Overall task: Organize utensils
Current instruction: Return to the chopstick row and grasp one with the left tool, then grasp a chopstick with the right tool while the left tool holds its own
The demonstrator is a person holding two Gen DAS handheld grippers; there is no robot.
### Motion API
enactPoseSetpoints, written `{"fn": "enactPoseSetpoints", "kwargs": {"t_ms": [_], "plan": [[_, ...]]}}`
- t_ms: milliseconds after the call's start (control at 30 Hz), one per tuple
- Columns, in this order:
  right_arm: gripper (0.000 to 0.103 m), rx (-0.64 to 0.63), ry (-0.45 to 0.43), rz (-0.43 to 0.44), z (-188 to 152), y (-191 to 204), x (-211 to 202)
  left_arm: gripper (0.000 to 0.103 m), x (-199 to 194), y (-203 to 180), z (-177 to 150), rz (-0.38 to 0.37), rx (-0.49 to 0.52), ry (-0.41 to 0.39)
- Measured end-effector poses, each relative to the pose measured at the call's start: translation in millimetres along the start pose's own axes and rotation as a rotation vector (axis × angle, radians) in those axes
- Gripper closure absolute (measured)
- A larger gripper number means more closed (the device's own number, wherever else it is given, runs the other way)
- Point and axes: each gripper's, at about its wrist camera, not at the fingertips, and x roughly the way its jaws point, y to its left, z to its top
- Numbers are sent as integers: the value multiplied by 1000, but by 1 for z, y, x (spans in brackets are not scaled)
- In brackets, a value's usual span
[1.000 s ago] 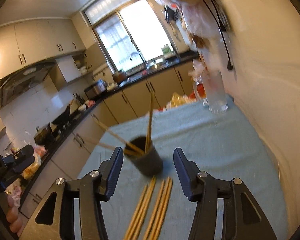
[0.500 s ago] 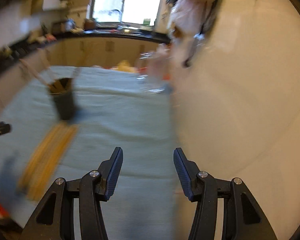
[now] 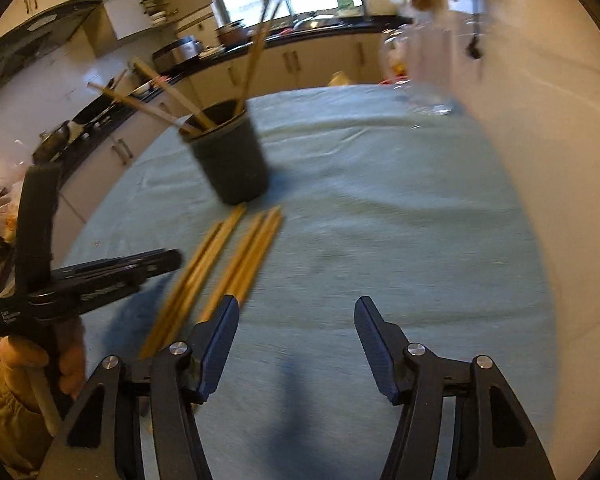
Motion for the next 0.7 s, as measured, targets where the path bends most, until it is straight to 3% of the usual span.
{"fn": "enactPoseSetpoints", "kwargs": {"t_ms": [167, 200, 400, 467, 700], "plan": [[40, -13, 12, 40, 2, 15, 18, 84, 7, 0, 3, -9, 3, -2], [41, -13, 16, 39, 3, 16, 21, 89, 8, -2, 4, 4, 8, -1], [58, 12, 52, -28, 9, 14, 41, 99, 4, 5, 9, 82, -8, 2], [67, 23, 67, -50, 11, 11, 49, 99, 0, 14, 7, 70, -43, 2], [74, -24, 79, -79, 23, 23, 70, 96, -6, 41, -1, -27, -146, 0]]}}
